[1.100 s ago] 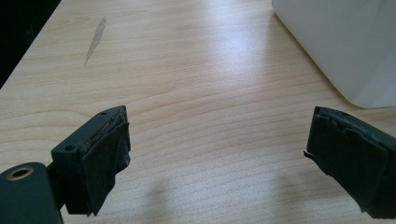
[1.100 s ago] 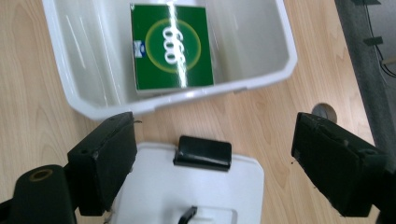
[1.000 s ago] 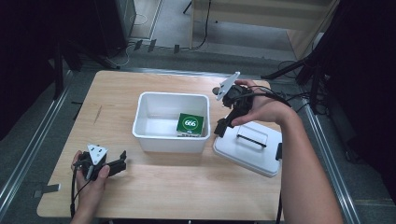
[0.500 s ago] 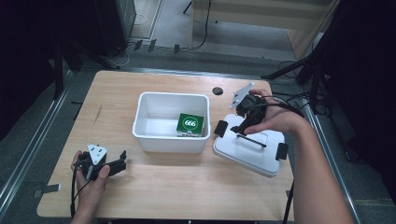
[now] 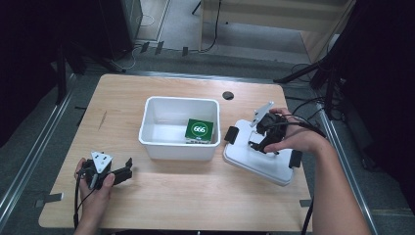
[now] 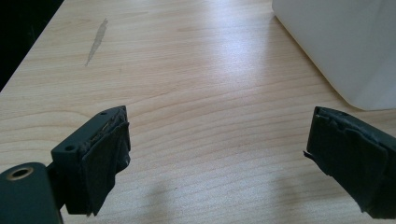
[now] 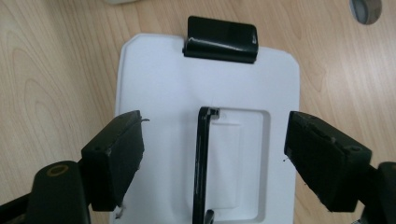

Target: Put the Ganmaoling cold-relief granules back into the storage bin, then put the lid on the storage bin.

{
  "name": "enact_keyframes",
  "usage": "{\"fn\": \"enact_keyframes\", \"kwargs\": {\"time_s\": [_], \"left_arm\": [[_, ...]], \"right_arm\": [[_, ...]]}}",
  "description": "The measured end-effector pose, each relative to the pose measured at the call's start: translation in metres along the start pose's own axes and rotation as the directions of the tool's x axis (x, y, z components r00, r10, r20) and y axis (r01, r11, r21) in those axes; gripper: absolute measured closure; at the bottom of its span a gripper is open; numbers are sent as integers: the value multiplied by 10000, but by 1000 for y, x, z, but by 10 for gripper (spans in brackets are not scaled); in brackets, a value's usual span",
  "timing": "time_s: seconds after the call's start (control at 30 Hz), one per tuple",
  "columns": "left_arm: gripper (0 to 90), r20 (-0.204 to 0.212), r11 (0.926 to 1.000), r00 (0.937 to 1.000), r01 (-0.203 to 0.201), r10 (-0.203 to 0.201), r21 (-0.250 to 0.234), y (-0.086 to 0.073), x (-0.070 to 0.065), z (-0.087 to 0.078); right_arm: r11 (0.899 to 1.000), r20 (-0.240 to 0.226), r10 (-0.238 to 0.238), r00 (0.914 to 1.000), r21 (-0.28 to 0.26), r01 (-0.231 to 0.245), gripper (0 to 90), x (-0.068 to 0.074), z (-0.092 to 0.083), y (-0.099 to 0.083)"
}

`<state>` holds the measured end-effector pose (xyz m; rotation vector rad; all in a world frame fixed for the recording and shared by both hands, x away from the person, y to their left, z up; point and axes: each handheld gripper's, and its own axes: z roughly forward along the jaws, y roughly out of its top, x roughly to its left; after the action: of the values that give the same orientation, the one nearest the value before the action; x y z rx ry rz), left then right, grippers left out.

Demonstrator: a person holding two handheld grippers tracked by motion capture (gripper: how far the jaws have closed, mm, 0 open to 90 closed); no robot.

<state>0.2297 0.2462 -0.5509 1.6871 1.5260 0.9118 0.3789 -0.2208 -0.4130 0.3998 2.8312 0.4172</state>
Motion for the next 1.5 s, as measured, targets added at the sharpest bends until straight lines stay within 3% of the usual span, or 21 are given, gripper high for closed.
{"fn": "enact_keyframes", "kwargs": {"time_s": [0.6, 1.0, 1.13, 1.37, 1.5], "left_arm": [[67, -24, 10000, 10000, -35, 35, 4, 0, 0, 0], [67, -6, 10000, 10000, -16, 16, 5, 0, 0, 0], [67, -28, 10000, 10000, -52, 52, 1, 0, -1, 0], [67, -27, 10000, 10000, -43, 43, 0, 0, -1, -1], [67, 10, 10000, 10000, -19, 19, -18, 0, 0, 0]], "right_arm": [[9988, -190, 448, 9988, 189, -444, 344, 5, 12, -29], [9985, -533, 468, 9975, 293, -453, 559, 9, 23, -37], [9988, -419, 422, 9982, 270, -411, 642, 8, 24, -38], [9956, 292, 356, 9989, 855, -380, 727, 7, 32, -43], [9955, 323, 376, 9988, 857, -402, 799, 5, 33, -47]]}}
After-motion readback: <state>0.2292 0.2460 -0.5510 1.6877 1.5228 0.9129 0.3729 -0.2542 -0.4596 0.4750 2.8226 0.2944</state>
